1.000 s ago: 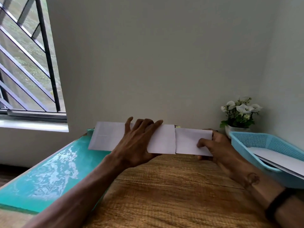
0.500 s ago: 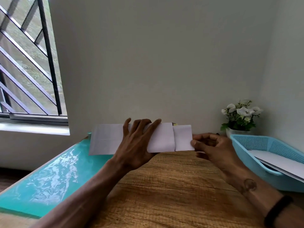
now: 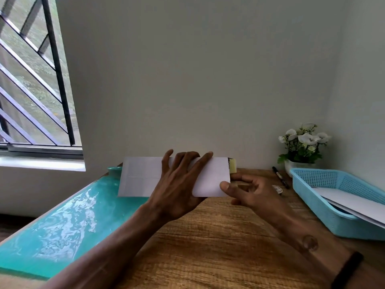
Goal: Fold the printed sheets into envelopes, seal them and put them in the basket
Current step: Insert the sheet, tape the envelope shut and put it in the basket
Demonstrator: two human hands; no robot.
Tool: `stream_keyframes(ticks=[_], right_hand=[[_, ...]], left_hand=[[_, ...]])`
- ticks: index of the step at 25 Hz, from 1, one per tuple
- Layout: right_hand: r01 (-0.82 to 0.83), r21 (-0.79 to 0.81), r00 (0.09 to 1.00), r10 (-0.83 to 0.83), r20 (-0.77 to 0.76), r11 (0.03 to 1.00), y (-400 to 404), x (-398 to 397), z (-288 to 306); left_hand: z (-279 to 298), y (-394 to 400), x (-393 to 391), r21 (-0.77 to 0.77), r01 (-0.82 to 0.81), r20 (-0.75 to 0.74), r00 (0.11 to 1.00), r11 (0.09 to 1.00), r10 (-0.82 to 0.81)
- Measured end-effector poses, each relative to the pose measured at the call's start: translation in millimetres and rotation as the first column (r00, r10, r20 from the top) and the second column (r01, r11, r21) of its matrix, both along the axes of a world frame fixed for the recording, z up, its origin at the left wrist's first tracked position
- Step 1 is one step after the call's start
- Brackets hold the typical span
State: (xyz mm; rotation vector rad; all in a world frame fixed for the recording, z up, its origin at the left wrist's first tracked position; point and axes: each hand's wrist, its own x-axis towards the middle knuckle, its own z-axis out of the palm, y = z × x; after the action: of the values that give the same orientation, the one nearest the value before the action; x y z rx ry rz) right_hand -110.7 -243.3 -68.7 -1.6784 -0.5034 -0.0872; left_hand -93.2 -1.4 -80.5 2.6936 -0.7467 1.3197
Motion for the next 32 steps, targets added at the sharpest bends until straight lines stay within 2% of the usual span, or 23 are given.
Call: stream_keyframes(ticks=[5,9,11,14,16,17,19,20,21,24,26,29,32], right_hand=[[-0.076,-0.013,0.997,0.076,0.0,0.997,3.2,0.3,-5.9],[-0.09,0.104,0.991,0.1,-0.093,0.99,-1.2,9.0,-15.9],[-0.035,0.203,0.986,0.067,-0.152,0.978,-5.0,16.4,-17.0],[0.082,0.338,0.984,-0.021,-0.18,0.938,-15.9,27.0,-13.8],[0.136,0.362,0.983,-0.08,-0.165,0.922,-21.9,32.4,-13.1],[0.154,0.36,0.981,-0.099,-0.167,0.92,-23.5,34.5,-14.4],[0.163,0.324,0.975,-0.103,-0.195,0.932,-24.1,36.5,-17.8],[0.141,0.293,0.974,-0.079,-0.214,0.946,-23.6,36.9,-19.6],[0.104,0.263,0.971,-0.041,-0.237,0.959,-22.8,37.4,-21.7],[-0.024,0.175,0.957,0.073,-0.282,0.984,-21.6,37.9,-24.3],[-0.063,0.151,0.95,0.105,-0.294,0.987,-22.4,39.6,-24.7],[-0.08,0.125,0.954,0.112,-0.28,0.989,-23.5,40.1,-24.8],[-0.078,0.127,0.955,0.111,-0.275,0.989,-22.8,38.5,-26.0]], left_hand=[[-3.2,-11.8,-2.9,0.033,0.035,-0.008,0.999,0.999,-0.034],[-4.3,-16.0,-7.2,0.044,0.024,-0.022,0.999,0.999,-0.023],[-0.9,-20.3,-11.3,0.028,0.003,-0.08,0.997,1.0,-0.001],[9.1,-28.9,-16.8,-0.122,-0.035,-0.159,0.987,0.992,0.015],[13.5,-30.0,-16.1,-0.373,-0.003,-0.257,0.961,0.928,-0.1],[13.9,-28.8,-14.9,-0.521,0.01,-0.363,0.902,0.853,-0.233],[10.6,-29.6,-16.6,-0.747,-0.05,-0.528,0.651,0.663,-0.546],[7.6,-31.4,-18.4,-0.796,-0.106,-0.548,0.543,0.596,-0.636],[4.0,-33.3,-18.8,-0.816,-0.156,-0.552,0.497,0.557,-0.669],[-1.8,-36.3,-14.6,-0.841,-0.225,-0.528,0.535,0.492,-0.66],[-1.6,-34.8,-13.7,-0.863,-0.218,-0.497,0.526,0.455,-0.69],[-1.2,-35.0,-18.4,-0.844,-0.156,-0.513,0.513,0.514,-0.688],[-1.8,-38.6,-21.9,-0.818,-0.105,-0.507,0.596,0.565,-0.623]])
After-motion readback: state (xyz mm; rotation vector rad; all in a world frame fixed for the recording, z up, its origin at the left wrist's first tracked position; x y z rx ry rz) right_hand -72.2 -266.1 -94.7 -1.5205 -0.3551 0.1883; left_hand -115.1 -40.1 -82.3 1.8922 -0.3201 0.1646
